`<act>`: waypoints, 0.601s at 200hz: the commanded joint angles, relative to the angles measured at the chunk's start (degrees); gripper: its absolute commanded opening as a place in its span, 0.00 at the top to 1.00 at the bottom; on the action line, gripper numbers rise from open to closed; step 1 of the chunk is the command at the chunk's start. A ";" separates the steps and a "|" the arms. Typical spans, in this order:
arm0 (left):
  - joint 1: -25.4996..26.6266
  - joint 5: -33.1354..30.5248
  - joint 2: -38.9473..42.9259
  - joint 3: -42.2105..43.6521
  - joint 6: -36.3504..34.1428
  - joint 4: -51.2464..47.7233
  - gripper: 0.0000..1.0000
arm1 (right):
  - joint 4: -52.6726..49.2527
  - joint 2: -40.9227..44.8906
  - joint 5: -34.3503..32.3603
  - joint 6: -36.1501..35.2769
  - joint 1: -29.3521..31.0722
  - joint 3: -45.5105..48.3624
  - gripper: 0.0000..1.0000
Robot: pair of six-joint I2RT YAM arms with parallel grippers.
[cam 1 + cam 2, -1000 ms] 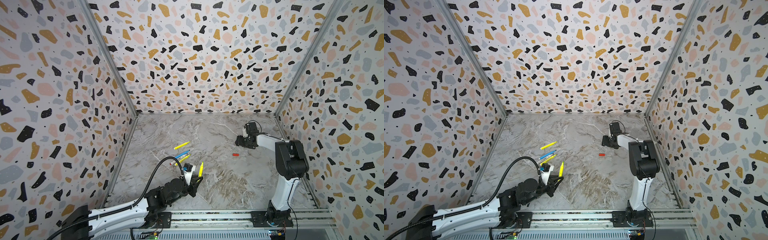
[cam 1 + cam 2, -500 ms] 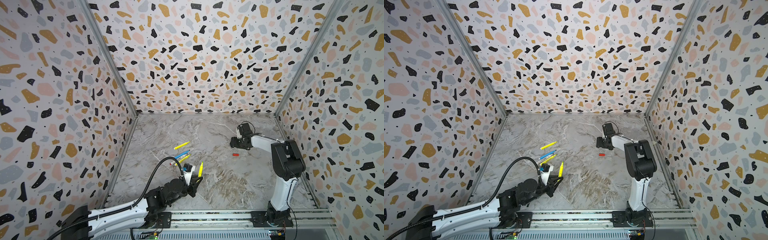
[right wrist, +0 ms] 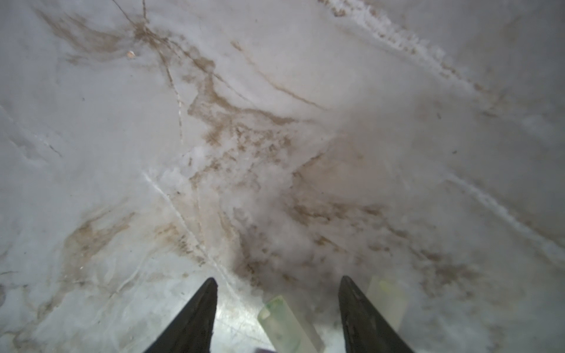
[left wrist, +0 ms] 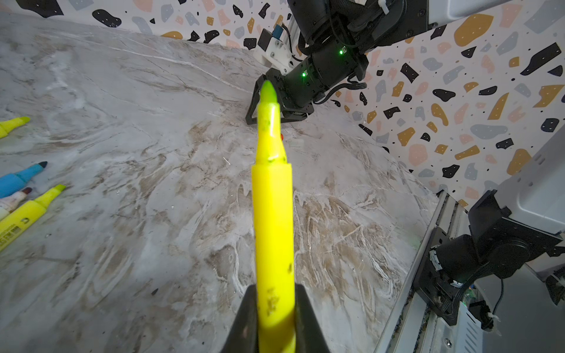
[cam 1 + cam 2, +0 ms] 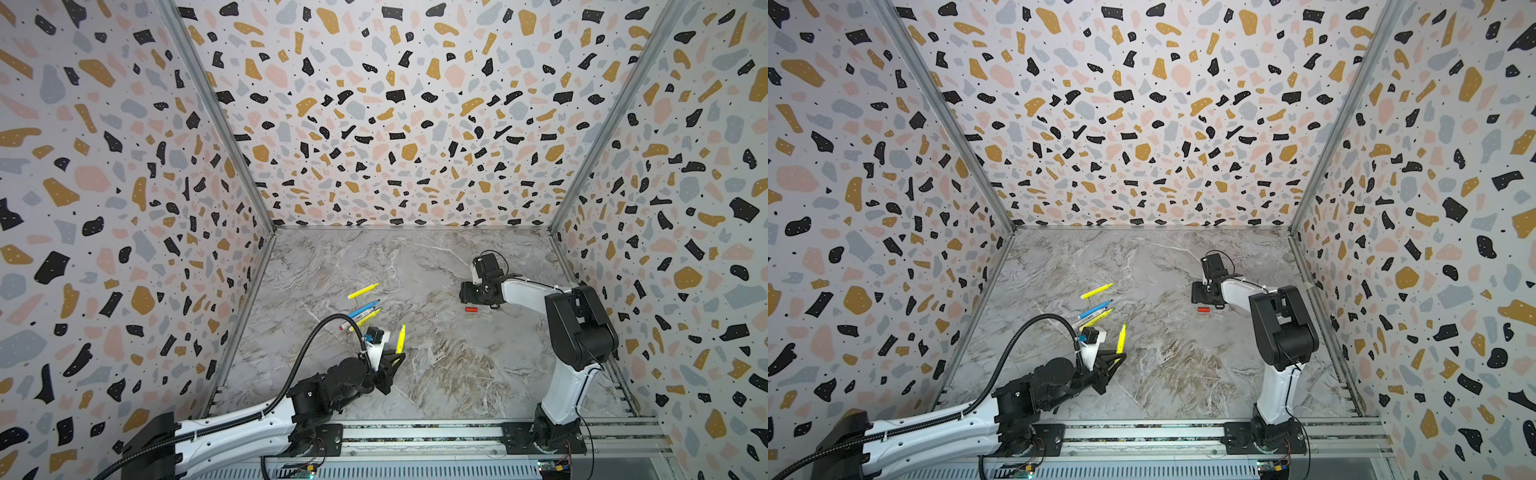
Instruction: Insert the pens into the pen caps
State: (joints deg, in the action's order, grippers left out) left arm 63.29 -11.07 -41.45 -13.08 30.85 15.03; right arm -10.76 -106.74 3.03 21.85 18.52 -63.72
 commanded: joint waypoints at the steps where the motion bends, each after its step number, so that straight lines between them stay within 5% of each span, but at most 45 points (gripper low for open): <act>1: -0.22 -0.53 0.75 0.60 -0.51 1.67 0.94 | -3.30 1.77 -0.81 1.09 0.46 1.67 0.36; 120: -0.20 -0.42 0.34 -0.10 -0.96 1.26 0.93 | -10.66 10.12 -8.52 0.38 -1.62 -2.90 0.38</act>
State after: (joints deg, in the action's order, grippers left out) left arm 63.29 -11.07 -41.17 -12.97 30.83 14.98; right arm -17.39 -96.86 -4.10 22.87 19.20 -64.49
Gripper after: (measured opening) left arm 0.143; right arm 0.620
